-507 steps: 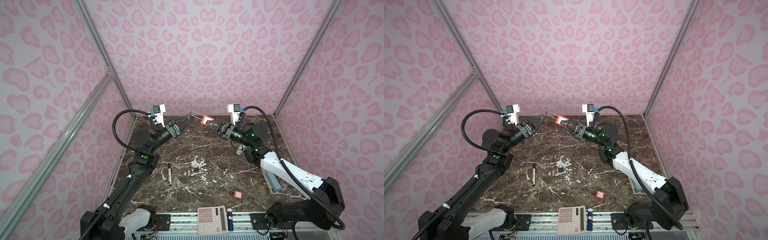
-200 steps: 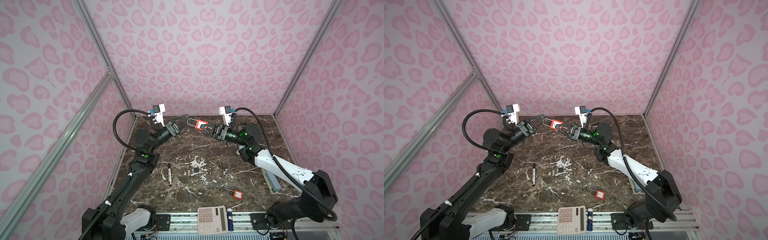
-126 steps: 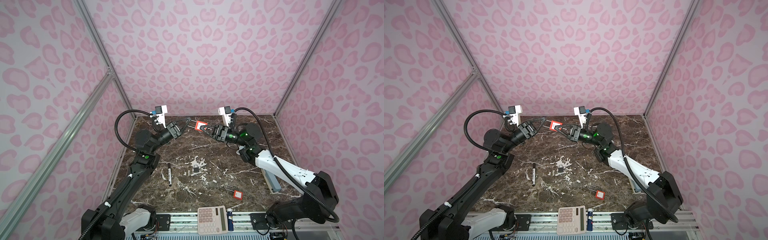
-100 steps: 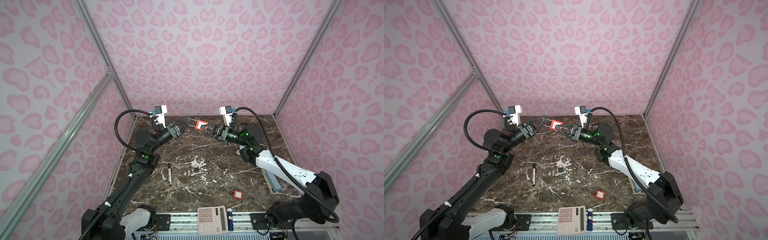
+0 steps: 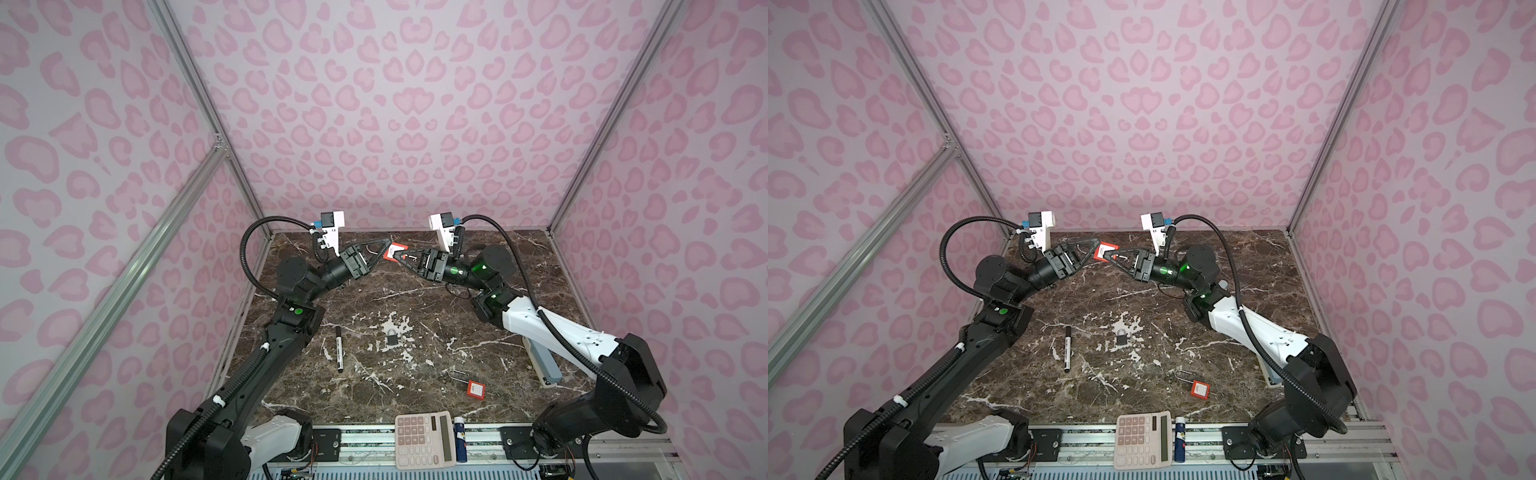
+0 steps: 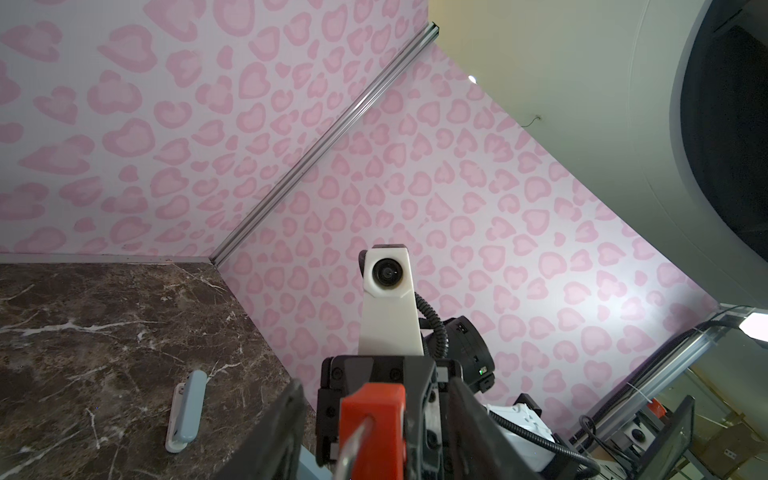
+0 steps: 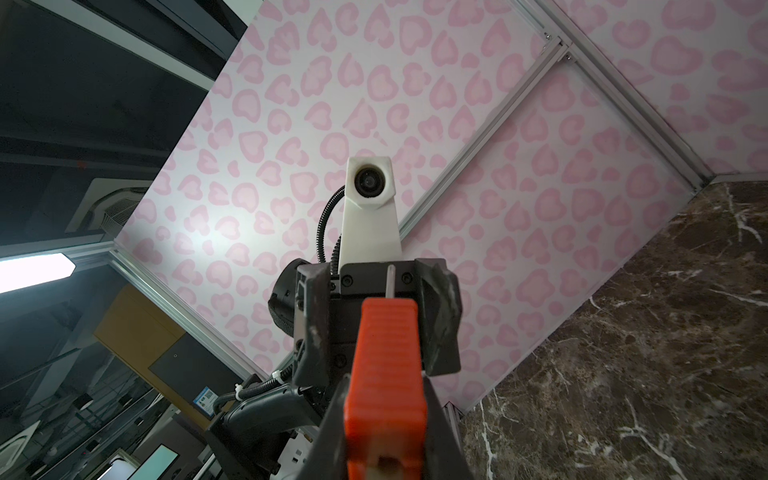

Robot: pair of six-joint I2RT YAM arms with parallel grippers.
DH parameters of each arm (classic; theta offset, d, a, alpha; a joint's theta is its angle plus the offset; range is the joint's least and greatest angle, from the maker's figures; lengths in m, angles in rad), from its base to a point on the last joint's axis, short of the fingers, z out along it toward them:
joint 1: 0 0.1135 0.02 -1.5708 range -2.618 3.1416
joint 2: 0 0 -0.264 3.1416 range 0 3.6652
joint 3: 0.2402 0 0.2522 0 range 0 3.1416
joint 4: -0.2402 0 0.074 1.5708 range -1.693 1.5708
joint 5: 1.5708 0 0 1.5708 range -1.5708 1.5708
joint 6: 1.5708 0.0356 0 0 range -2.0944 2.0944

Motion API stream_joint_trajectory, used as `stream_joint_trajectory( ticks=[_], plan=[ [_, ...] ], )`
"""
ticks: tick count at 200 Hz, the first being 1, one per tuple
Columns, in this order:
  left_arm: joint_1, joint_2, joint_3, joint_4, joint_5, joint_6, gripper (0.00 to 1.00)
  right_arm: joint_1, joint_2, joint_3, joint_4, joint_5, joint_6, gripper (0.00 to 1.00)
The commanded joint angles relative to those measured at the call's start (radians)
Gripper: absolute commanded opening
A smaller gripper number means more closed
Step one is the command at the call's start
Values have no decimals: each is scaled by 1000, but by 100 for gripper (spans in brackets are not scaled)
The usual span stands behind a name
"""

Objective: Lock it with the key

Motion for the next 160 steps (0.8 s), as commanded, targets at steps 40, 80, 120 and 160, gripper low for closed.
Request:
stream_joint_trajectory(
  ticks=[40, 80, 120, 160],
  plan=[
    [-12, 11, 18, 28, 10, -1, 50, 26, 39, 20, 96, 14, 22, 13],
    [-14, 11, 13, 27, 7, -1, 30, 27, 46, 29, 98, 12, 23, 14],
    [-14, 11, 15, 25, 5, -3, 6, 27, 41, 22, 97, 14, 16, 32],
    [-15, 9, 18, 27, 4, -5, 4, 16, 25, 7, 77, 6, 2, 58]
  ],
)
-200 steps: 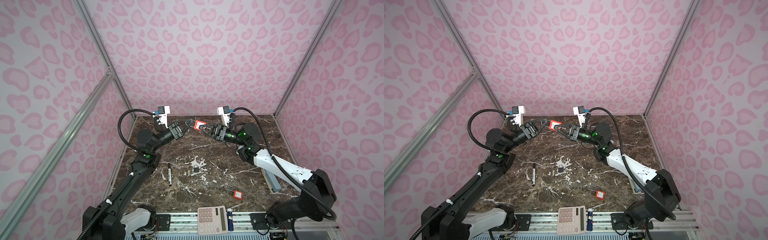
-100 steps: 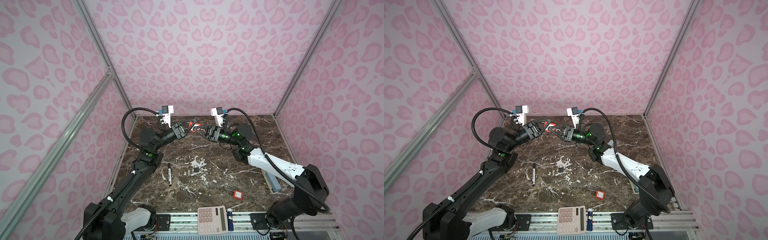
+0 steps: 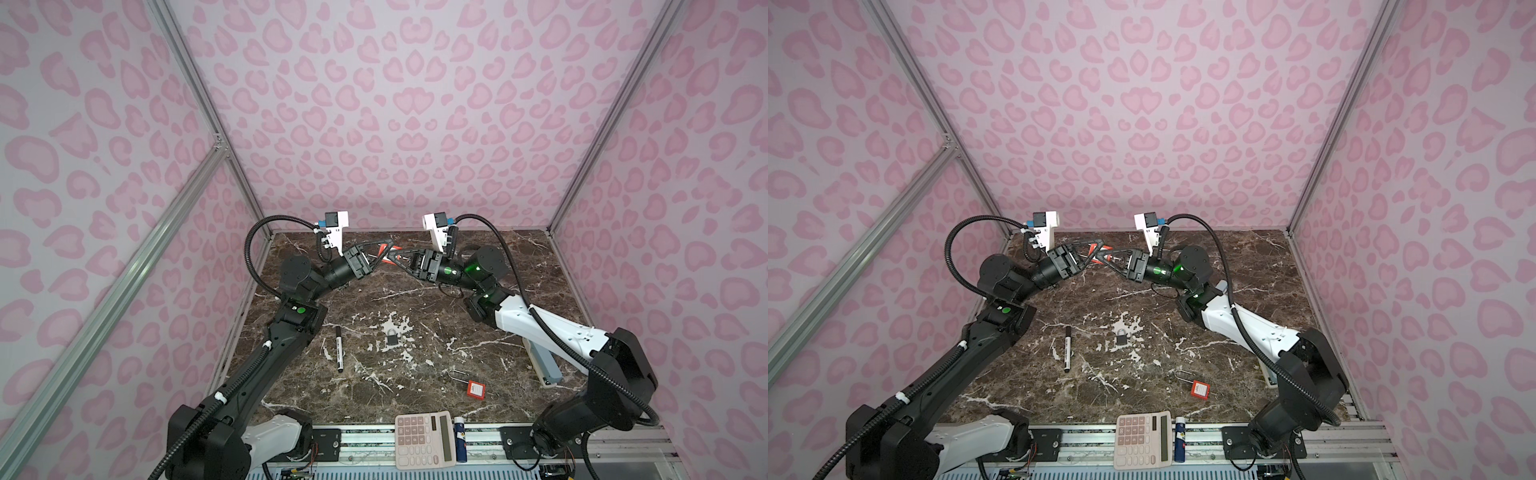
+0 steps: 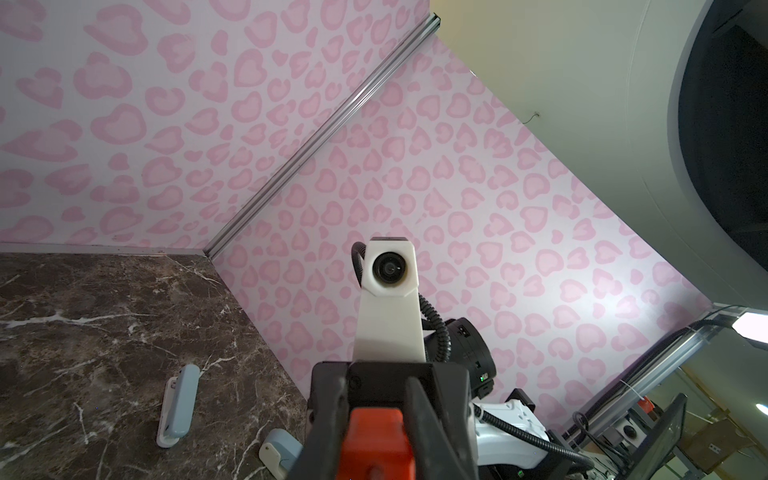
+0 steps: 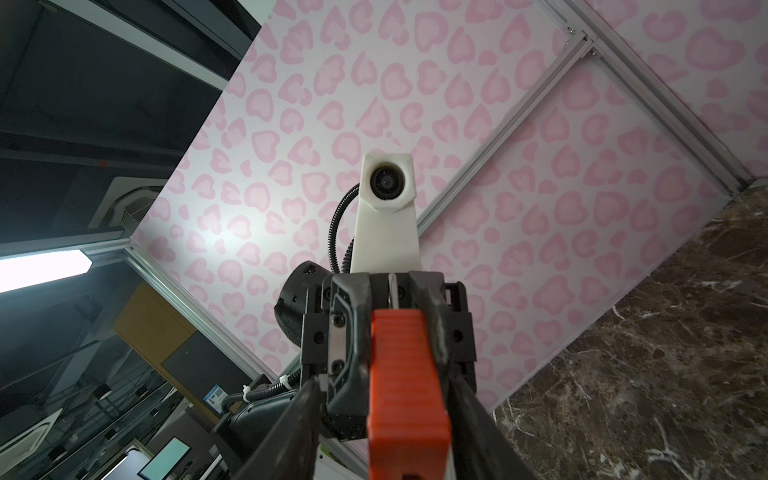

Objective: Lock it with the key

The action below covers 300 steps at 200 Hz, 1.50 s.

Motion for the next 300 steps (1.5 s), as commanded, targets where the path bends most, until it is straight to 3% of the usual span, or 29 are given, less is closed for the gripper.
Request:
stream_joint_trajectory(
  ticks=[1, 71, 139, 240, 269, 300],
  plan=[
    [-1, -3, 14, 28, 3, 4, 4, -9, -9, -14, 20, -6, -16, 58],
    [0, 0, 19, 33, 5, 2, 4, -79, -79, -75, -44, 1, -42, 63],
    [0, -2, 24, 27, 5, 5, 4, -74, -74, -87, -139, 13, -112, 63],
    [1, 1, 21, 27, 3, 6, 4, -34, -138, -68, -534, 87, -467, 64],
    [1, -4, 18, 23, 2, 8, 4, -31, -183, -81, -654, 135, -611, 66],
    [2, -1, 20, 26, 1, 6, 4, -26, -246, -73, -892, 272, -860, 68]
  ],
)
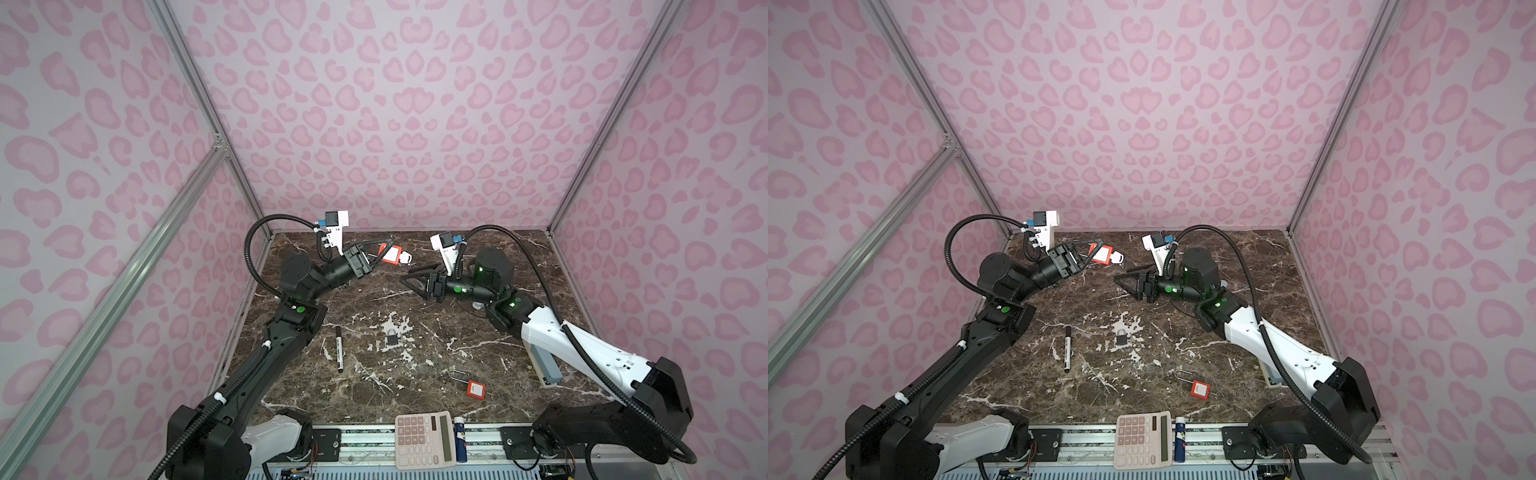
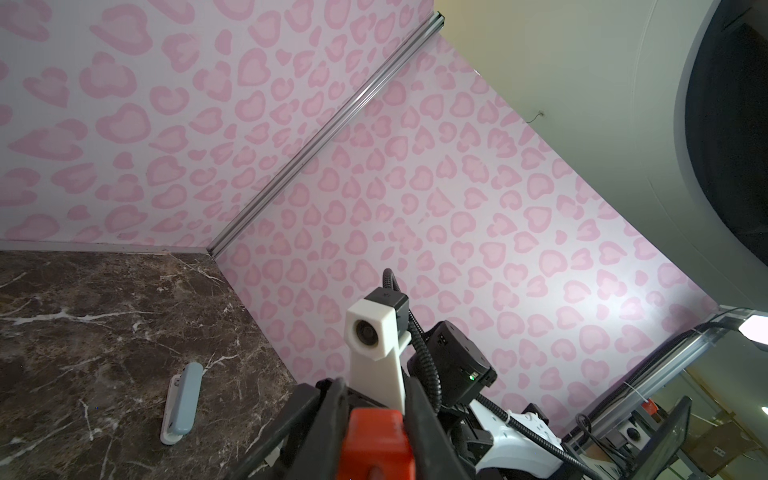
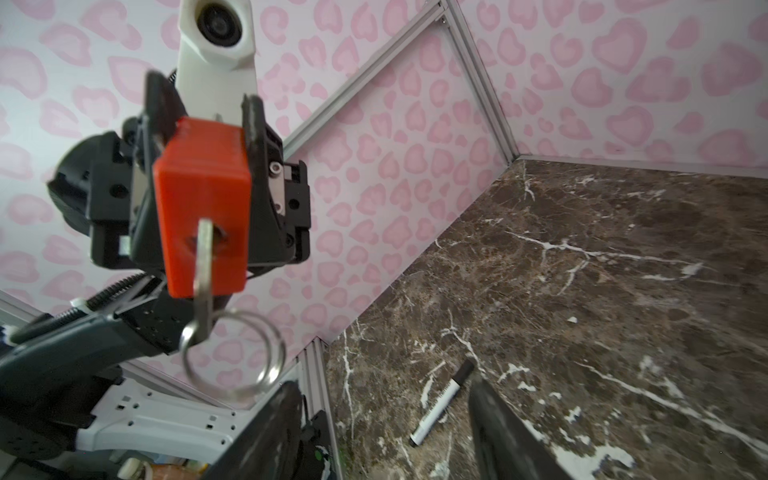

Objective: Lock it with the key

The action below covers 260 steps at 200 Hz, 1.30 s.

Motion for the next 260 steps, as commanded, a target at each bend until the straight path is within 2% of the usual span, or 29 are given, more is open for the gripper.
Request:
stream_joint_trajectory(
  ticks=[1, 28, 47, 88, 117, 163, 188, 212, 260],
  plan=[
    [2, -1, 9, 49, 2, -1, 4, 0, -35, 3, -216, 122, -244, 68],
    [2, -1, 11, 50, 4, -1, 3, -14, -80, 8, -330, 185, -358, 69],
    [1, 1, 13, 50, 7, -1, 4, -32, -108, 13, -342, 175, -362, 70],
    [1, 5, 9, 55, 4, -4, 3, -45, -168, -18, -92, 136, -174, 71],
    [1, 7, 12, 53, 9, -4, 4, -48, -158, -10, 55, 112, -53, 72],
    [-1, 9, 10, 61, 6, -10, 4, -60, -17, 90, 162, 4, 221, 70],
    [0, 2, 7, 58, 5, -9, 4, -59, 54, 125, 234, -68, 325, 61],
    [0, -1, 6, 55, 6, -7, 3, -48, 83, 135, 265, -101, 370, 54],
    [-1, 2, 8, 55, 6, -7, 4, -32, 71, 119, 274, -110, 366, 43]
  ],
)
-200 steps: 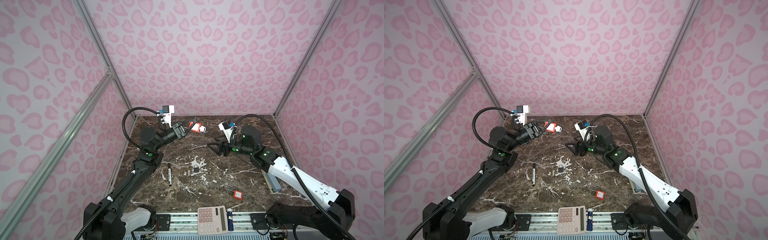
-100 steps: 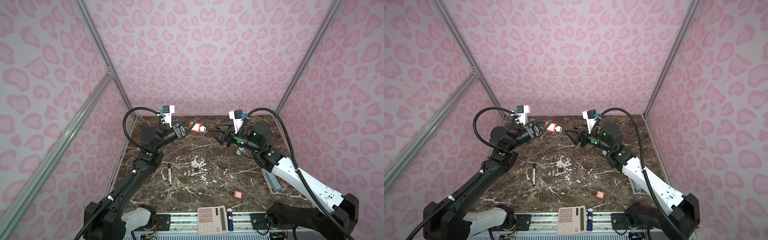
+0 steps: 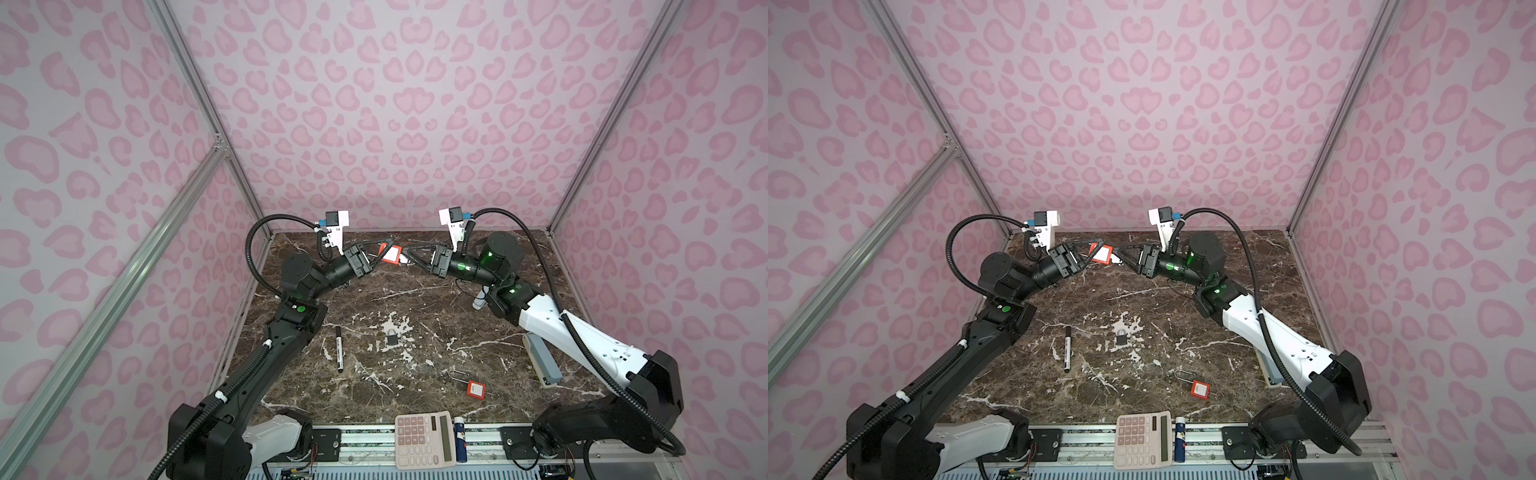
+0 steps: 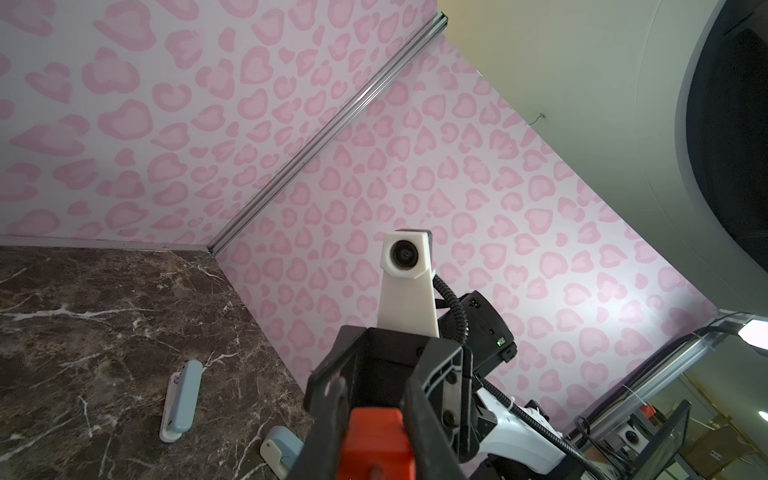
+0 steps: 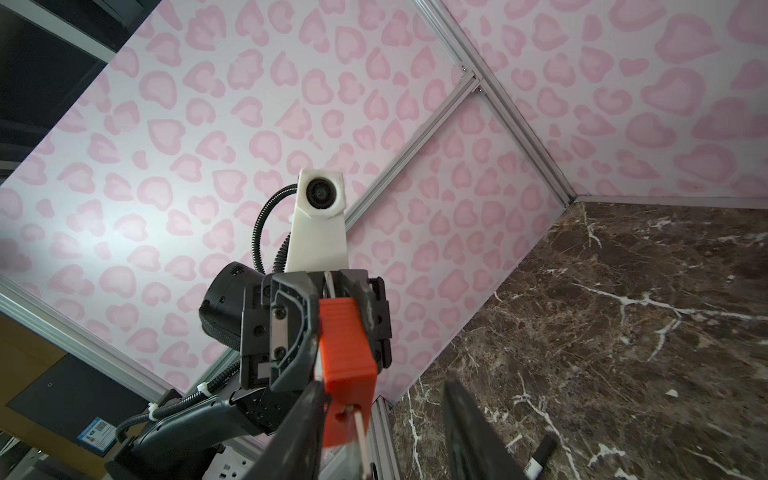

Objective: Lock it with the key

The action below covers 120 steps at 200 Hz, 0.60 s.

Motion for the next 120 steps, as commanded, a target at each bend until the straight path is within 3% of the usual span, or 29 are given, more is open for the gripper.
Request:
stream_joint_trajectory(
  ticks=[1, 77, 120],
  plan=[
    [0, -4, 8, 55, 5, 2, 4, 4, -8, -12, 56, -27, 20, 43],
    [-1, -3, 9, 53, 6, 1, 4, 4, -20, -28, 58, -56, 22, 31],
    [0, 0, 9, 52, 5, 1, 4, 5, -22, -25, 28, -57, 23, 12]
  ],
)
